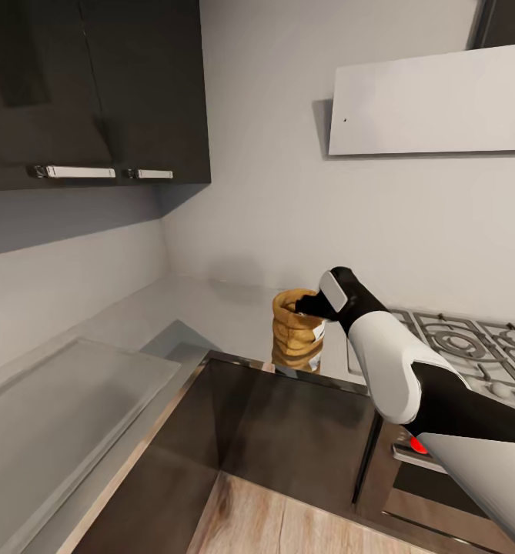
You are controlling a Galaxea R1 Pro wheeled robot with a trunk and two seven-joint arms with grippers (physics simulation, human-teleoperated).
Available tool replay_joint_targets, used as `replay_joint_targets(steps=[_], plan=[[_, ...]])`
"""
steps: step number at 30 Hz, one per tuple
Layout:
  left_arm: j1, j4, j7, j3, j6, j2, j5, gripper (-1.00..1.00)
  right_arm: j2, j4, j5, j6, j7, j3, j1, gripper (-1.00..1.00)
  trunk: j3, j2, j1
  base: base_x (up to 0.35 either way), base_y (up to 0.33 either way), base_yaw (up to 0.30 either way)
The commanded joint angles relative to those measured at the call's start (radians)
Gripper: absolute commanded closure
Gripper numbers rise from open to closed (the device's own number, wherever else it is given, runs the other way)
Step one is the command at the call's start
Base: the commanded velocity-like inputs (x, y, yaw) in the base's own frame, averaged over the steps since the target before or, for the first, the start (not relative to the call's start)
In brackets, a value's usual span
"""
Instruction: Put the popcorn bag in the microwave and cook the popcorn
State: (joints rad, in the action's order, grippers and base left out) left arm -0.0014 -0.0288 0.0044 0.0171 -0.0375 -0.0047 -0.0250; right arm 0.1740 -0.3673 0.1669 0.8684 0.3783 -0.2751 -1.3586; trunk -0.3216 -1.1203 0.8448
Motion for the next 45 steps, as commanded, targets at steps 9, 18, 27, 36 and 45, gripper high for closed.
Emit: replay_joint_targets(steps=[9,18,27,36,45], plan=[[0.0,0.0,0.0,0.001,-0.002,0.0,-0.003,-1.0,0.001,0.026,0.094,-0.065,0.01,-0.04,-0.001,-1.0,-0.001,-0.001,0.0,0.0,0.0,0.0],[0.0,0.0,0.0,0.001,-0.002,0.0,-0.003,-1.0,0.001,0.106,0.101,-0.221,0.063,-0.053,-0.001,-1.0,-0.001,-0.001,0.0,0.0,0.0,0.0],[0.0,0.0,0.0,0.001,-0.002,0.0,-0.003,-1.0,0.001,0.113,0.138,-0.267,0.109,-0.156,-0.001,-1.0,-0.001,-0.001,0.0,0.0,0.0,0.0],[0.0,0.0,0.0,0.002,-0.002,0.0,-0.003,-1.0,0.001,0.127,0.14,-0.401,0.148,-0.196,0.0,-1.0,-0.001,-0.001,0.0,0.0,0.0,0.0],[0.0,0.0,0.001,0.003,-0.002,0.0,-0.003,-1.0,0.001,0.128,0.117,-0.38,0.158,-0.184,0.001,-1.0,-0.001,-0.001,0.0,0.0,0.0,0.0]])
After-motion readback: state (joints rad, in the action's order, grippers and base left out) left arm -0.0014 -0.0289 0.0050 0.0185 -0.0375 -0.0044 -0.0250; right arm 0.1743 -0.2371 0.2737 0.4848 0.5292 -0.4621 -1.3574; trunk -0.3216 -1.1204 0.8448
